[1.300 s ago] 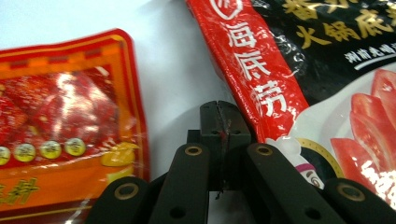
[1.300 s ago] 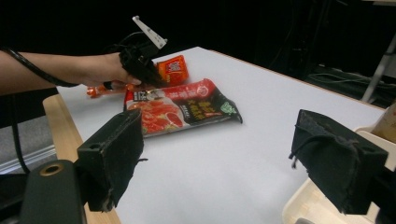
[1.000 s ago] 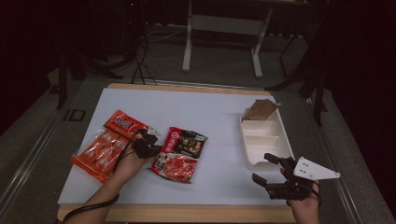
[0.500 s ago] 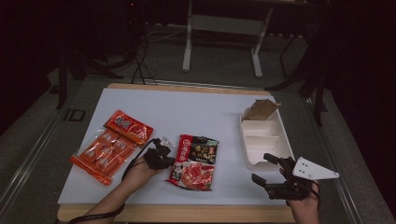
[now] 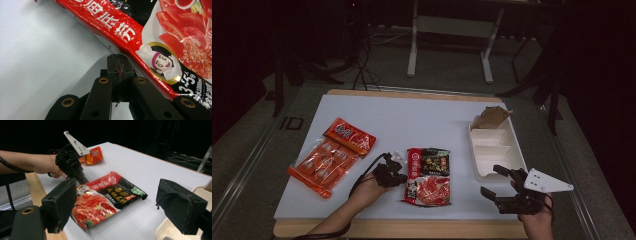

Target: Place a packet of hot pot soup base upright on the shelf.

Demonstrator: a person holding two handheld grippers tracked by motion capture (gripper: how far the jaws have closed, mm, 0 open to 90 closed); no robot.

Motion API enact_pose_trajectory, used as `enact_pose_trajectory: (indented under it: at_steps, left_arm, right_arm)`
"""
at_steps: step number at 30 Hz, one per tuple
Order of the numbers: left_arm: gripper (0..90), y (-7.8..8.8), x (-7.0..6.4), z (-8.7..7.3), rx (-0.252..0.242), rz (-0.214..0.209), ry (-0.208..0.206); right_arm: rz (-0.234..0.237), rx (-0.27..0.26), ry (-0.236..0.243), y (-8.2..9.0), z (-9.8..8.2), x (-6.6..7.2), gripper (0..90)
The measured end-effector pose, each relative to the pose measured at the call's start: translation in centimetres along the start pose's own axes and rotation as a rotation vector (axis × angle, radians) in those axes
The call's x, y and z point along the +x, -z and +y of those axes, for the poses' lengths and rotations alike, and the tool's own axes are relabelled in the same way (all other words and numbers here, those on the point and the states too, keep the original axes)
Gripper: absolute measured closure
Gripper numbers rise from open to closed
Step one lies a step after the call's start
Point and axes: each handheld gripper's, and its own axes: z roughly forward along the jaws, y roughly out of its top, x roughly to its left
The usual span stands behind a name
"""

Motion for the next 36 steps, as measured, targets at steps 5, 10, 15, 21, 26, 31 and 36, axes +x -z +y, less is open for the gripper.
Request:
enact_pose_trajectory:
  at_steps: [5,10,15,21,26,31,36]
  left_arm:
    - [90.0,-0.1,0.0,0.1,-0.004,-0.01,0.015]
    - [90.0,0.0,0.0,0.1,0.006,-0.01,0.019]
    - [90.0,0.8,0.2,0.4,-0.03,0.003,0.036]
    - [89.9,1.8,0.8,1.2,-0.096,0.038,0.087]
    - [81.9,1.8,1.6,2.2,-0.15,0.038,0.131]
    - [61.8,0.8,2.5,3.1,-0.15,0.067,0.183]
    - [49.0,-0.4,3.6,3.9,-0.162,0.067,0.231]
  right_arm:
    - [0.003,0.002,0.001,-0.1,0.0,0.0,16.4]
    - [0.006,0.007,0.003,-0.2,0.0,0.0,16.4]
    - [0.003,0.009,0.005,-0.2,0.0,0.0,16.4]
    - [0.007,0.012,0.004,-0.3,-0.1,0.0,16.4]
    - [0.008,0.016,0.008,-0.5,-0.1,0.0,16.4]
    - [0.014,0.023,0.009,-0.6,-0.2,0.1,16.4]
    - [0.02,0.032,0.013,-0.8,-0.2,0.2,16.4]
